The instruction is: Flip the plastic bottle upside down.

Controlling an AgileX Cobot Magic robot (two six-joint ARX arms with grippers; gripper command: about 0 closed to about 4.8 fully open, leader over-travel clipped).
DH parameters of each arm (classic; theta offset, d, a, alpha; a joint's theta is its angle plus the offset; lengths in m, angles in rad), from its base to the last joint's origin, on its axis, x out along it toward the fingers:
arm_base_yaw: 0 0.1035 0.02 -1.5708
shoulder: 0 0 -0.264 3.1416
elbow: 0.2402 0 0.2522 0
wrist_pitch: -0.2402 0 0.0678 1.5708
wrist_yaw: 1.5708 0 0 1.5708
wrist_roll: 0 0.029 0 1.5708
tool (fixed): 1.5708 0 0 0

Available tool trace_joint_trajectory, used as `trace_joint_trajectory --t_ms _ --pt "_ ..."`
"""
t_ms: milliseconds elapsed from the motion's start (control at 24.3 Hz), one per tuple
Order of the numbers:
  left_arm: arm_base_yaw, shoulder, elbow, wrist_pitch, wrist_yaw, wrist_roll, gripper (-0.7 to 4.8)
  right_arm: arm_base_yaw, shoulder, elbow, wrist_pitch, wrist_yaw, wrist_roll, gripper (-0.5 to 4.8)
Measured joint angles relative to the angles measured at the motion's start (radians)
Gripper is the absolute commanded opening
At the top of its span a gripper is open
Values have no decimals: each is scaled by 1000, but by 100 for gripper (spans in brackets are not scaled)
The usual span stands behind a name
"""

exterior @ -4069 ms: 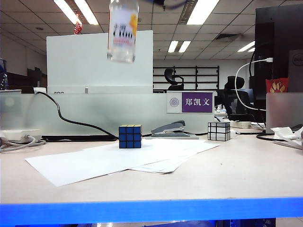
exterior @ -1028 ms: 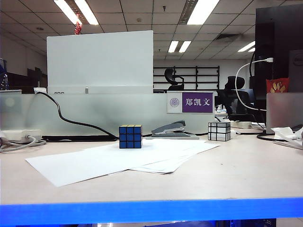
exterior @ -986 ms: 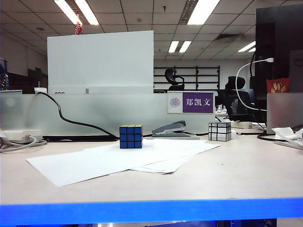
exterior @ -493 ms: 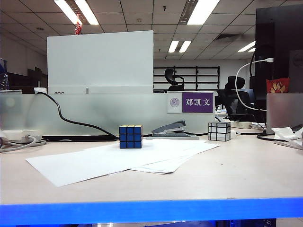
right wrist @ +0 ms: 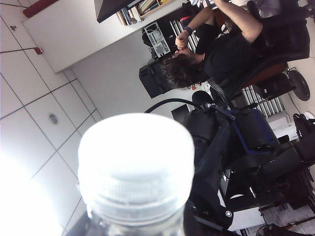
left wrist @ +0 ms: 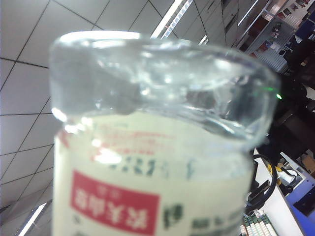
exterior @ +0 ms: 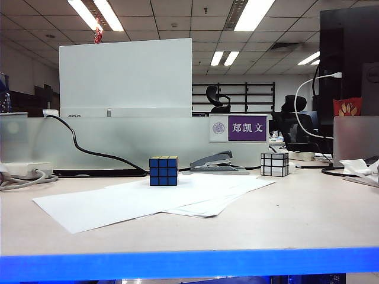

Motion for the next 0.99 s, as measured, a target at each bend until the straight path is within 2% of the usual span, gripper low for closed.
trace_joint_trajectory --t_ms 41,82,123,164,206,247,288,329,411,534,617,658,740,781,822,863,904,945,986 --pt "0 0 0 3 0 0 -5 0 0 0 0 1 0 6" --pt "0 1 0 6 0 0 -6 0 0 0 0 2 -1 28" --pt "0 1 0 7 0 0 -6 0 0 0 1 2 -2 160" --pt "0 1 0 11 1 0 -7 0 0 0 3 2 -14 236" --pt "0 1 0 12 1 1 -6 0 0 0 5 6 -19 350" --pt "0 1 0 16 0 -2 -7 0 0 -2 24 26 -40 380" --pt "0 1 0 16 0 -2 -6 -2 0 -2 47 39 -48 402" --pt "0 1 0 19 -7 0 -7 -15 0 -1 84 43 -69 402" --pt "4 -5 2 18 -21 4 -6 -31 2 -4 105 30 -108 479" --pt "7 -32 1 2 -56 11 -6 -87 -1 -4 147 9 -163 479" --pt "3 -64 -1 -47 -62 -13 -6 -184 -3 8 232 51 -263 479" --pt "-2 -94 -1 -85 -64 -16 -7 -274 -2 4 283 64 -334 479" --pt "5 -136 -1 -150 -124 -15 -6 -392 -2 3 378 60 -448 479" --pt "5 -142 -1 -167 -128 -15 -7 -427 -2 3 411 43 -479 382" --pt "2 -156 -1 -216 -152 -15 -7 -500 -4 3 497 -3 -565 269" --pt "2 -163 -1 -243 -190 -15 -7 -521 -4 3 531 -26 -607 -8" --pt "2 -164 0 -286 -264 -15 -7 -560 -5 3 608 -76 -715 6" --pt "3 -163 0 -328 -297 -15 -6 -566 -7 3 636 -100 -764 -9" --pt "2 -156 0 -423 -360 -16 -7 -563 -13 4 684 -177 -910 -9"
